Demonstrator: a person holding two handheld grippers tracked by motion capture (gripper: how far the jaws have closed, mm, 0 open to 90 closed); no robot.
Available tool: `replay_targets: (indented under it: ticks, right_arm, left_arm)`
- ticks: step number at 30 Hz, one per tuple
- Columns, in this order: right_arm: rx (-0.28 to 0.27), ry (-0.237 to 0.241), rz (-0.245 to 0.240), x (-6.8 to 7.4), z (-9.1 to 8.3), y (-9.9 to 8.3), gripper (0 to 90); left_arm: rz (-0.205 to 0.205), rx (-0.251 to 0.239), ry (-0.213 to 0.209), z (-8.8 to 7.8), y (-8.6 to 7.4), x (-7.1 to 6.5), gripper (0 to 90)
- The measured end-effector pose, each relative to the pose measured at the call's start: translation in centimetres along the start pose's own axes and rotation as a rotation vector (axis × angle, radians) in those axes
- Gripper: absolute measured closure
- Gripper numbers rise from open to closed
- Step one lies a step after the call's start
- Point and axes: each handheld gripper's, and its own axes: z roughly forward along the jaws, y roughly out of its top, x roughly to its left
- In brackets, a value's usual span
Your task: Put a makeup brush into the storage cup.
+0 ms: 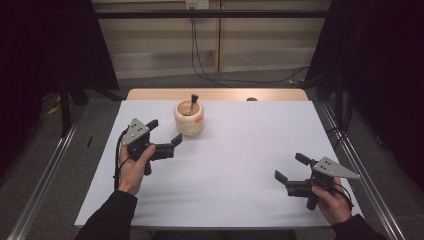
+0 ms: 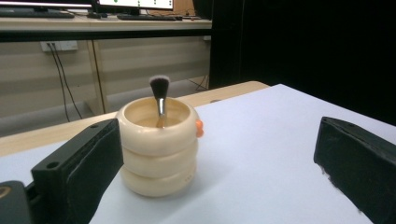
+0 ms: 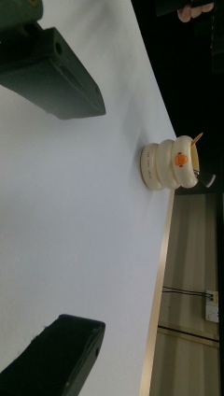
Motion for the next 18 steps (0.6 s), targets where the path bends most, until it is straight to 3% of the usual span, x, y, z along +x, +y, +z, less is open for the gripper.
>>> replay_targets:
  ticks: [5,9,11,13,16,18]
  right_arm:
    - [-0.006,-0.008,-0.009,0.0,0.0,0.0,0.0]
    - [-0.003,-0.014,-0.014,0.0,0.0,0.0,0.0]
    - [-0.006,-0.012,-0.010,0.0,0.0,0.0,0.0]
    - [-0.005,-0.015,-0.013,-0.1,0.0,0.0,0.0]
    - [-0.001,-0.011,-0.013,0.0,0.0,0.0,0.0]
    - [-0.002,-0.011,-0.002,0.1,0.0,0.1,0.0]
  left_arm:
    - [0.014,0.000,-0.017,-1.0,-0.4,-0.8,1.4]
    - [0.022,0.017,0.010,-2.1,-1.2,-1.3,1.4]
    - [0.012,0.012,0.001,-2.6,-1.5,-1.3,1.4]
    - [0.002,0.011,0.023,-3.3,-1.6,-1.8,1.4]
    - [0.029,0.006,0.004,-3.9,-1.8,-2.3,1.4]
    - [0.023,0.008,-0.001,-4.1,-2.0,-2.6,1.4]
